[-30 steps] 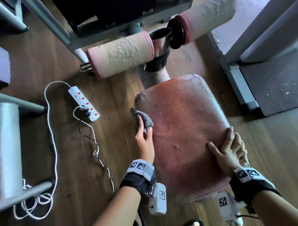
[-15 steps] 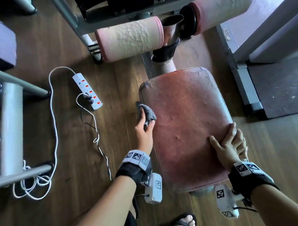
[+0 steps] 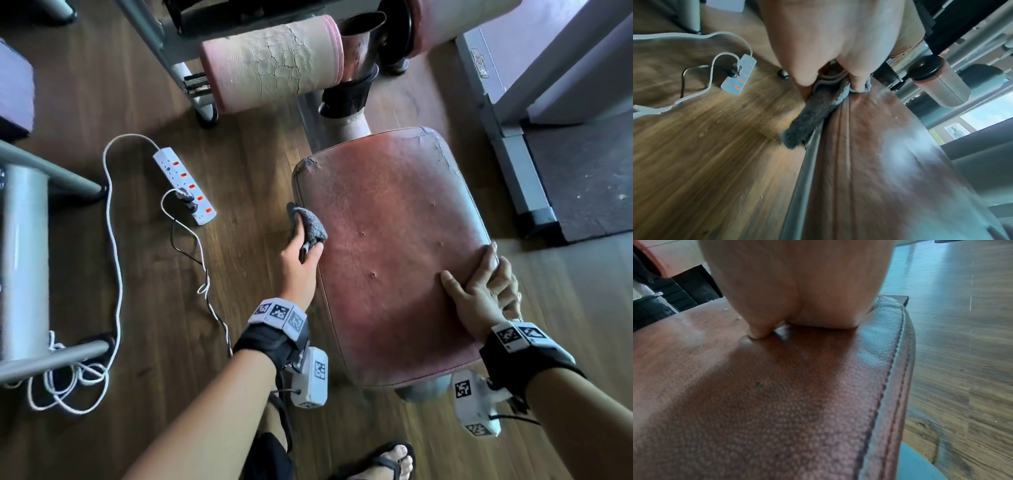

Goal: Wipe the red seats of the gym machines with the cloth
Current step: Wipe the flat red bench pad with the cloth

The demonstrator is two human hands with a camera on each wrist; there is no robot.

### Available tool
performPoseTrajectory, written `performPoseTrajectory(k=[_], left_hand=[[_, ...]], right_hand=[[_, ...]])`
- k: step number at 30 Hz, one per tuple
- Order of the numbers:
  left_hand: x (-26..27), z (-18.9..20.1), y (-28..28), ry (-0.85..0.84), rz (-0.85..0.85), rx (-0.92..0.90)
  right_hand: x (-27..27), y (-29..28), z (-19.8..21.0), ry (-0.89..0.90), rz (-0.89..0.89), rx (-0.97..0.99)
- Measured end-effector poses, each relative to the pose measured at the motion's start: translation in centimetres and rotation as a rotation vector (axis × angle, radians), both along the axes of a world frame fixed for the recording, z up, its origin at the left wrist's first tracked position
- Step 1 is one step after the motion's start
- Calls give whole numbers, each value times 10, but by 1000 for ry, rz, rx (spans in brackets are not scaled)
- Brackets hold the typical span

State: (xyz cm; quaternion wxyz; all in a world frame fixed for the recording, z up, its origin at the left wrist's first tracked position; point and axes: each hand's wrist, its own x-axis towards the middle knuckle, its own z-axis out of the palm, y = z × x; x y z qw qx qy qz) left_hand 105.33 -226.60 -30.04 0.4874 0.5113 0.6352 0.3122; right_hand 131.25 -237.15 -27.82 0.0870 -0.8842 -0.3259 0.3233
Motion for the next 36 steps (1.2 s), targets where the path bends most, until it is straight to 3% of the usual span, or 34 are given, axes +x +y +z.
performPoseTrajectory(k=[3, 6, 10, 14, 18, 22, 28, 36], left_hand=[[-9, -1, 19, 90, -43, 37], [-1, 9, 22, 75, -25, -3], [9, 17, -21, -78, 34, -60], [17, 20, -76, -109, 120, -52], [16, 13, -65, -89, 211, -3], [12, 9, -67, 9, 180, 19], [18, 5, -104, 34, 196, 83], [11, 2, -77, 33, 132, 83]], right_hand=[[2, -1, -2, -3, 8, 4], [4, -1, -1, 28, 10, 22], [10, -9, 1, 58, 45, 58], [15, -23, 11, 58, 74, 106], [10, -44, 13, -65, 239, 100], [5, -68, 6, -89, 359, 80], [2, -68, 2, -22, 367, 6], [-2, -64, 9, 6, 349, -30]])
